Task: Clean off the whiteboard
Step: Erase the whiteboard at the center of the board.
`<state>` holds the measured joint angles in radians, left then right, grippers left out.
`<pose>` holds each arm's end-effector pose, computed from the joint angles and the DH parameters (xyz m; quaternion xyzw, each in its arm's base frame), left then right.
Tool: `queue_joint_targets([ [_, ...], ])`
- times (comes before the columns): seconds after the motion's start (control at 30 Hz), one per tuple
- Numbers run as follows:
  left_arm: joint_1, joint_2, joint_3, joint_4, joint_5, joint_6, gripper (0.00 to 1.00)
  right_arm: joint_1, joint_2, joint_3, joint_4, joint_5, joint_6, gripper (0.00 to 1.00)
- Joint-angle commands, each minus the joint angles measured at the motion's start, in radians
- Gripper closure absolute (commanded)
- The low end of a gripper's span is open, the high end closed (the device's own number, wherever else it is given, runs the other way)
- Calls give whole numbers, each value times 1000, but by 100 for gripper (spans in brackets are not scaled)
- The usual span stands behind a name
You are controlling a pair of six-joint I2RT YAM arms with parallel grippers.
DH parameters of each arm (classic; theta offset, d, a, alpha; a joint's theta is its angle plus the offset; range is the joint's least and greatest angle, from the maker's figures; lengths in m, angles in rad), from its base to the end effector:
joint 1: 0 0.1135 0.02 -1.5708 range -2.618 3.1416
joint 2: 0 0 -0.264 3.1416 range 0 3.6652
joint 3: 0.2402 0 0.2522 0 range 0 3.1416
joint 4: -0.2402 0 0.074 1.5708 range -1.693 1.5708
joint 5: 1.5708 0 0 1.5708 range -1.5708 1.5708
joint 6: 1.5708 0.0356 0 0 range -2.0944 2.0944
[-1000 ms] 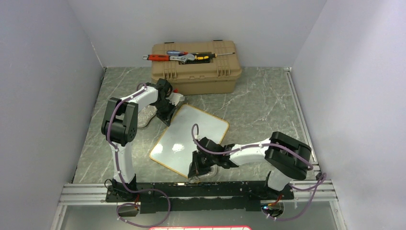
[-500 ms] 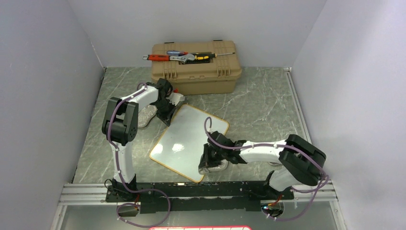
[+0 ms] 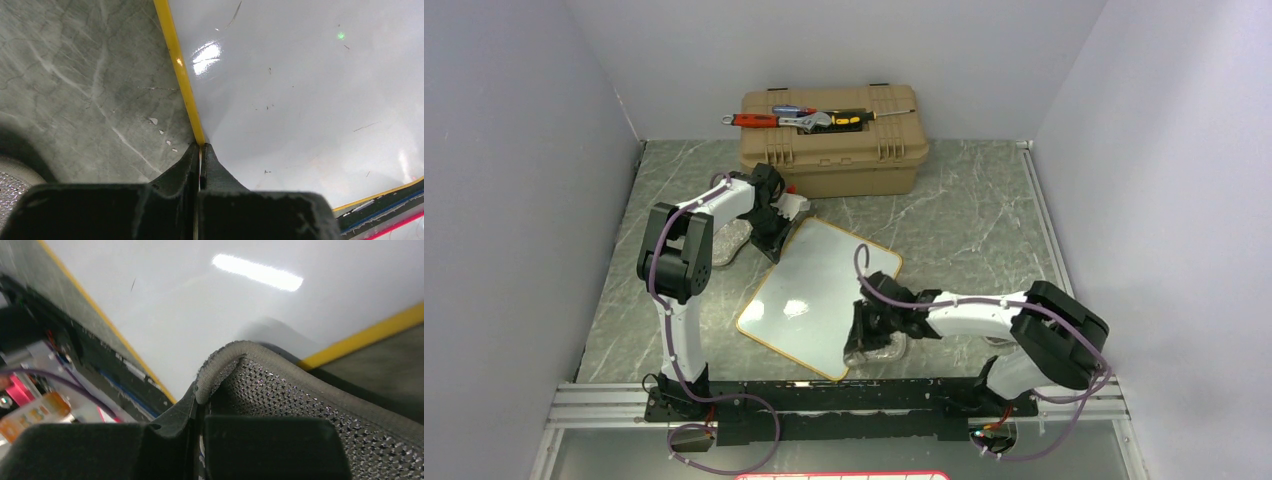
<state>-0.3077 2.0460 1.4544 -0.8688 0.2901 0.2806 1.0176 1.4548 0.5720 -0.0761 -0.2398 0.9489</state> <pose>0.3681 -0.1277 0.1540 0.2941 0.9432 -0.1451 0.0526 0.1261 0.2203 0.1357 -0.0685 0.9449 0.3121 0.0708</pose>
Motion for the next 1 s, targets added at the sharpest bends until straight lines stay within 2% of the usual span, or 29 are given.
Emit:
queue_joint_targets([
  [0.0,-59,117,-83,-11,52,23,97,-179,21,-28,-217,161,-148,100],
  [0.07,-59,119,-79,-13,55,21,97,-231,24,-14,-197,164,-158,100],
  [0.17,-59,117,-76,-16,58,20,97,-209,65,26,-162,130,-144,100],
  [0.33,-59,110,-82,-19,62,26,97,32,219,139,-96,80,-47,100],
  [0.43,-59,109,-90,-18,65,29,97,113,298,182,-5,21,6,100],
  [0.57,-59,106,-93,-20,63,33,97,77,323,173,-5,33,0,100],
  [0.7,-55,99,-93,-21,63,37,97,-131,194,37,-22,113,-29,100],
  [0.77,-54,98,-95,-21,66,38,97,-167,130,-5,-36,142,-43,100],
  [0.87,-53,99,-100,-18,67,41,97,-98,155,32,-72,148,-38,100],
  [0.97,-53,104,-98,-17,72,41,97,14,295,150,-65,116,-2,100],
])
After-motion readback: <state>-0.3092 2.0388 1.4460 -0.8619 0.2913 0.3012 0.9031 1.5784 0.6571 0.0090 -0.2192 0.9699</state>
